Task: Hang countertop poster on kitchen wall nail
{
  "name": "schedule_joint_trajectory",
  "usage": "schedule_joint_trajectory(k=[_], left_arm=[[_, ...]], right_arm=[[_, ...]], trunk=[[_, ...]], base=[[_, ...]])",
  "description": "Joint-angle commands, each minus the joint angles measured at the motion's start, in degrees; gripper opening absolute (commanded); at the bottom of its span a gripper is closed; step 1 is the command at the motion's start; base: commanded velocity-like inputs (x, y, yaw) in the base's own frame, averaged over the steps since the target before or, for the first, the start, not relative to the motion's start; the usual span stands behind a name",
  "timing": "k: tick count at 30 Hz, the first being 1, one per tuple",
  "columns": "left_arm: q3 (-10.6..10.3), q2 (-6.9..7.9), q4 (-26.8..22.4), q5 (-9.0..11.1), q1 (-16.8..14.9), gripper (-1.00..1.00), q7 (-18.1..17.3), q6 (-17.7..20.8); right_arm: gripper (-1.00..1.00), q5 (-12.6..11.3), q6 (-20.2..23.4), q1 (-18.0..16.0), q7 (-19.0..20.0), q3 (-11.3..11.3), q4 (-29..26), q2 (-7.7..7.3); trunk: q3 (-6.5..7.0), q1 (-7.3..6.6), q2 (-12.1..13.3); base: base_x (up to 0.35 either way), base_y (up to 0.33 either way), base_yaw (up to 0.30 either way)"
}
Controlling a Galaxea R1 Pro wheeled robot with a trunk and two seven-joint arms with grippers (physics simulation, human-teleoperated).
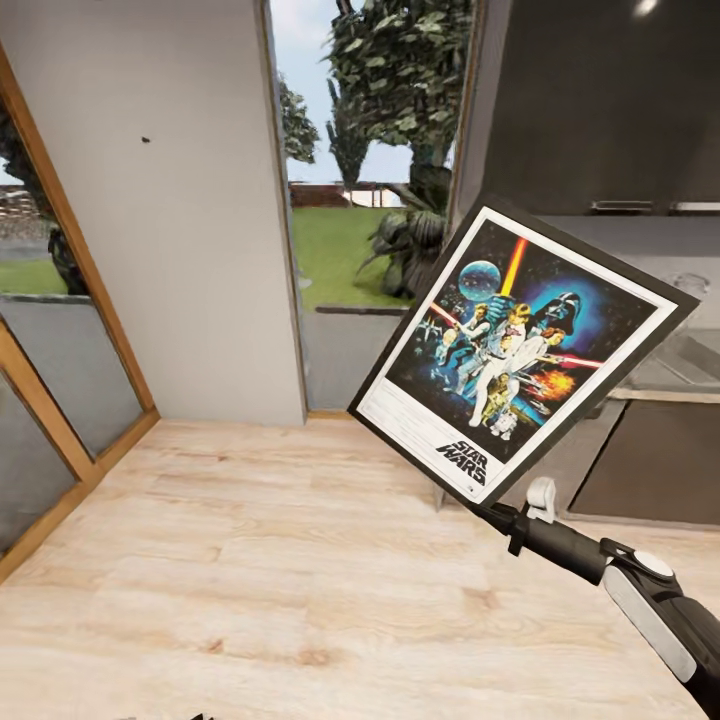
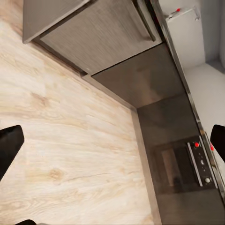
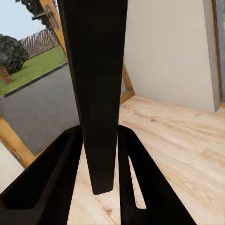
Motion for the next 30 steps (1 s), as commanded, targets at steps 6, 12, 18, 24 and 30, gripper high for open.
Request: schedule_joint_trajectory(k=[6, 12, 18, 24, 30], left_arm=[[0.0, 0.01, 0.0, 0.2, 0.0, 1.0, -0.1, 0.6], [-0.1, 0.01, 0.0, 0.2, 0.0, 1.0, -0.1, 0.6], [-0.1, 0.01, 0.0, 0.2, 0.0, 1.0, -0.1, 0.6], [-0.2, 0.01, 0.0, 0.2, 0.0, 1.0, -0.1, 0.7], [-0.2, 0.01, 0.0, 0.2, 0.0, 1.0, -0.1, 0.7]], right_arm=[[-1.0, -0.7, 0.6, -0.1, 0.1, 0.1, 0.0, -0.05], [-1.0, -0.7, 0.6, -0.1, 0.1, 0.1, 0.0, -0.05], [-1.0, -0.7, 0.6, -0.1, 0.1, 0.1, 0.1, -0.05], [-1.0, -0.7, 0.6, -0.1, 0.1, 0.1, 0.1, -0.05], [-1.0, -0.7, 0.7, -0.1, 0.1, 0.1, 0.1, -0.05]], trunk=[[-0.11, 0.06, -0.1], [-0.11, 0.06, -0.1], [-0.11, 0.06, -0.1], [-0.11, 0.06, -0.1], [-0.11, 0.06, -0.1]], base=[[0.214, 0.277, 0.293], [0.166, 0.318, 0.244], [0.125, 0.339, 0.039], [0.122, 0.341, 0.006], [0.136, 0.341, 0.001]])
